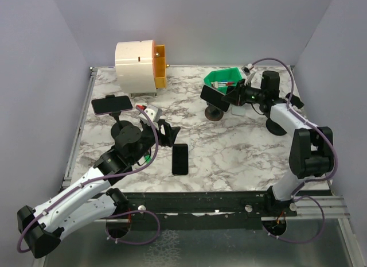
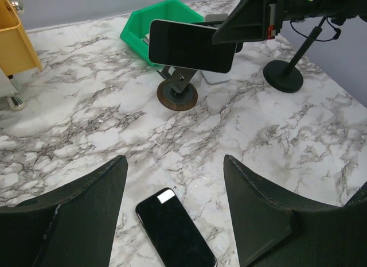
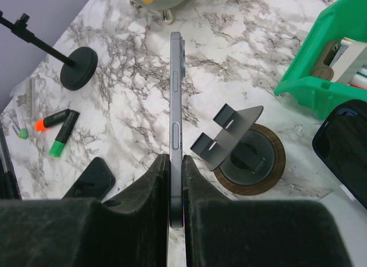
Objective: Remove the phone from the phone stand
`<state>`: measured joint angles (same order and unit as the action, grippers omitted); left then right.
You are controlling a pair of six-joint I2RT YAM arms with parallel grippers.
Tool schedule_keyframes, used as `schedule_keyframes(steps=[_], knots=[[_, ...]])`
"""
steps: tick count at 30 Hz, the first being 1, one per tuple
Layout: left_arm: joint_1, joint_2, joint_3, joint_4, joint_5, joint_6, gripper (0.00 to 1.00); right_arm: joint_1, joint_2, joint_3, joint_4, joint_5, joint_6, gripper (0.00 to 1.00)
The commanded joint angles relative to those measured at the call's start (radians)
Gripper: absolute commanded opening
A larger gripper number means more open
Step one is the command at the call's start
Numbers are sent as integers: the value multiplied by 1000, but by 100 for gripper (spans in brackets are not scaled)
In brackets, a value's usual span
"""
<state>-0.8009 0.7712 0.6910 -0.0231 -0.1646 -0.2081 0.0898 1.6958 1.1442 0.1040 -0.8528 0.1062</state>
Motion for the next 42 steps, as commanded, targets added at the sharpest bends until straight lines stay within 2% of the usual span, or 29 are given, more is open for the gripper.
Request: schedule_keyframes(steps=[1,6,14,17,23,31,36,42], knots=[[-7,-9,-4,19,18,-2,69,-1,-119,-21,62,-4,45,0],[-7,-9,-5,19,-1,-1,69,-1,-243,-74,140,-12,115,0],[-7,-14,0,53,21,21,69,35,-446,-202,400,-57,383,0],[-7,-25,-14,107,63,0,69,44,-532,-286,572,-52,541,0],[-6,-1,50,257,232,-136,70,49,-669,-394,818,-27,756,0],[-7,156,177,424,329,-363,73,60,-720,-499,1190,53,1040,0],[-6,222,232,558,395,-453,73,70,-727,-522,1298,96,1135,0],[-7,262,264,659,441,-461,74,90,-722,-509,1365,119,1203,0]])
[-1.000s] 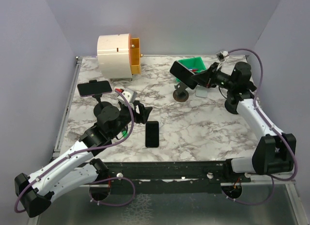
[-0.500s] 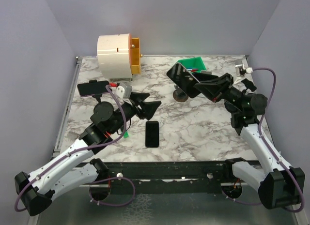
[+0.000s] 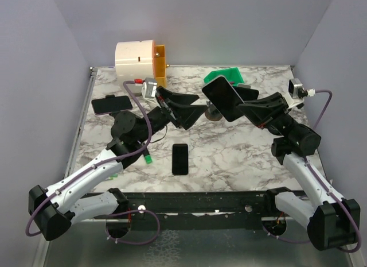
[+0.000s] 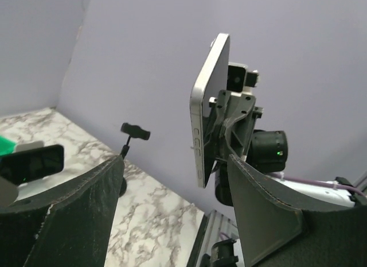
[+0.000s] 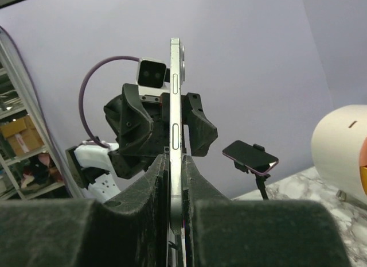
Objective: Remove the phone from the phone stand
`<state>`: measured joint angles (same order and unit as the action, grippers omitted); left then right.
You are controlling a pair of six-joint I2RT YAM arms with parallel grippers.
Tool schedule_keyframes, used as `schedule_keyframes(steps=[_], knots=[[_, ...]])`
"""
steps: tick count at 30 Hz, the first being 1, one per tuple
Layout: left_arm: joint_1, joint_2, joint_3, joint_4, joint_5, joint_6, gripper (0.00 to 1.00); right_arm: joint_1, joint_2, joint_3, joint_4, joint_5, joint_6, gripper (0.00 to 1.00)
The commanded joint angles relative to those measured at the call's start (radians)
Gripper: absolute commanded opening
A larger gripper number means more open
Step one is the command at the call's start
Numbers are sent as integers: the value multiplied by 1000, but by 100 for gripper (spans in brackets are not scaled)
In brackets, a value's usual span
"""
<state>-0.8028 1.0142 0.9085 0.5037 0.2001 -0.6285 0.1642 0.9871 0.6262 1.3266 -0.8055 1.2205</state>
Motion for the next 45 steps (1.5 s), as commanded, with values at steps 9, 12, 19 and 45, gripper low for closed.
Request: schedule_keyframes(steps=[9,12,19,45], knots=[[-6,115,135,188,174,-63,74,39,-2,24,179,81,137,0],[-5,137,155,204,191,-70,73,45,-1,20,178,84,136,0],[-6,169,169,231,187,-101,64,49,2,9,160,93,121,0],[-22,207,174,274,201,-62,35,72,5,-5,34,119,58,0]])
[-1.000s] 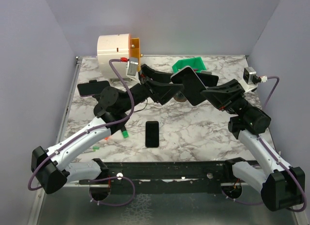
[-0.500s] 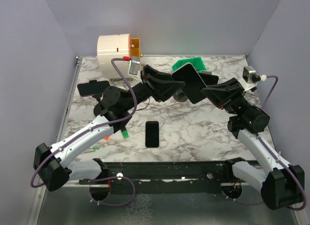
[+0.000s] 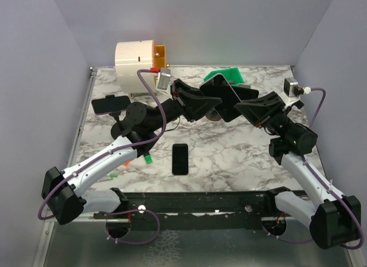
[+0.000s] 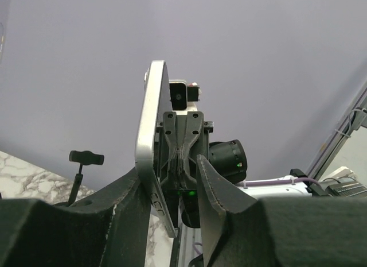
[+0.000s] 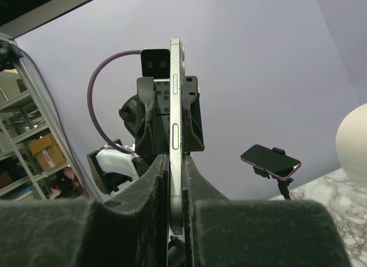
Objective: Remove the phone from the phone stand
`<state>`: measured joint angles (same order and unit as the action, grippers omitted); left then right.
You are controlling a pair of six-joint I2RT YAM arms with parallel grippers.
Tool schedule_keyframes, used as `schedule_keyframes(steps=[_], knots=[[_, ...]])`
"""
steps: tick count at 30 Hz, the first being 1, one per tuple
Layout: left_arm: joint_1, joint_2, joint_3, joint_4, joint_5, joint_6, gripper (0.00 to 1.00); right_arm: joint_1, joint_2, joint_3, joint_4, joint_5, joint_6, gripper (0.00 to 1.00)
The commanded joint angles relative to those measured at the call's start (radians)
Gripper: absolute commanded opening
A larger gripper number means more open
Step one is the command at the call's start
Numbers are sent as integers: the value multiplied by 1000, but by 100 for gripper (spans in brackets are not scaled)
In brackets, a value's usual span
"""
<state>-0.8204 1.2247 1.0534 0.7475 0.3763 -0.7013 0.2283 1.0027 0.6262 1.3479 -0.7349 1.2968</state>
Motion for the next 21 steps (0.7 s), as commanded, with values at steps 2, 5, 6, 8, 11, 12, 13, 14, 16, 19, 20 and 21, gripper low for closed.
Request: schedule_keyframes(steps=[2,5,6,8,11,12,13,14,16,19,20,21], knots=[[-5,-6,28,30,25,7,32,9,-9,-6,13,46,-21,0],[-6,-6,30,33,26,-1,24,12,-7,-9,16,45,-22,0],[-6,-6,29,34,27,-2,22,13,-6,-10,18,45,-21,0],[-6,-4,28,37,28,-3,17,16,-5,-12,23,43,-18,0],[-6,-4,26,40,27,-3,9,18,-6,-12,23,39,-17,0],[-7,-2,25,41,26,-3,6,19,-8,-12,23,38,-16,0],[-6,-3,25,42,26,-3,2,19,-10,-11,20,35,-18,0],[-6,-3,23,42,24,-2,0,19,-12,-10,7,33,-29,0],[-7,-7,17,44,15,7,0,19,-23,-10,-37,29,-48,1],[-7,-18,-8,44,-19,22,0,19,-44,-8,-100,26,-70,24],[-7,-20,-14,44,-25,24,0,19,-49,-8,-113,20,-76,38],[-6,-20,-17,44,-28,25,0,19,-53,-5,-126,16,-82,49]])
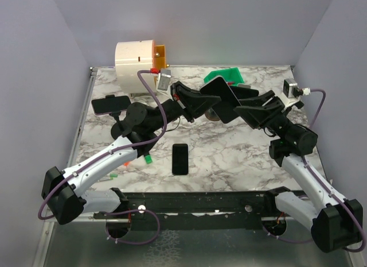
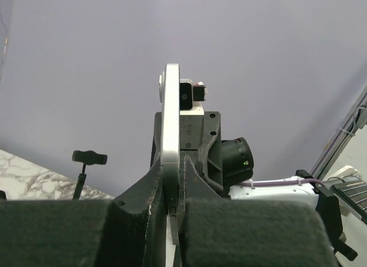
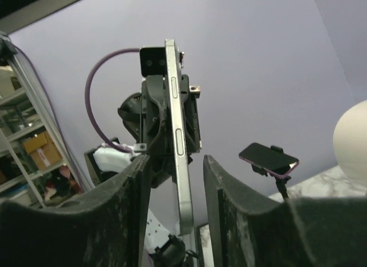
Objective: Remove the phone from the phone stand
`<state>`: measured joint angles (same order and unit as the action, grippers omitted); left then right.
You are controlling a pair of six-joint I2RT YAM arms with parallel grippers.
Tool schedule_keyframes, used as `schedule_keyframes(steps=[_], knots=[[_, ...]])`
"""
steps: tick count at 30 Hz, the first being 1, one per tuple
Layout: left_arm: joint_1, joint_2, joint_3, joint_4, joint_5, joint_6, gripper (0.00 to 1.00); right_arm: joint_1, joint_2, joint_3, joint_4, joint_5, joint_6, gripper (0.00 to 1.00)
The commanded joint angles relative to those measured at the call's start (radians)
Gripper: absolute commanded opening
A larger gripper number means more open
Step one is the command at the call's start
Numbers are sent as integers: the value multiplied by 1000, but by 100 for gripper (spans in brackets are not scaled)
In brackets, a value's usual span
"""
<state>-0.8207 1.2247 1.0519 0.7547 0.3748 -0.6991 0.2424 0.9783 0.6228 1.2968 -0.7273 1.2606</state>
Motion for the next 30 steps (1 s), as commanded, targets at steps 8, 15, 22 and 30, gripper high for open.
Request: schedule_keyframes(steps=[8,15,22,30], knots=[[-6,-20,-21,37,-38,27,0,6,-80,41,-259,-6,-128,78],[-6,-58,-52,36,-46,54,0,6,-128,136,-579,-45,-324,83],[-6,-135,-107,-2,-8,97,0,26,-172,263,-983,-47,-599,83],[-5,-231,-114,-188,255,173,0,110,-242,359,-1346,-130,-906,82]])
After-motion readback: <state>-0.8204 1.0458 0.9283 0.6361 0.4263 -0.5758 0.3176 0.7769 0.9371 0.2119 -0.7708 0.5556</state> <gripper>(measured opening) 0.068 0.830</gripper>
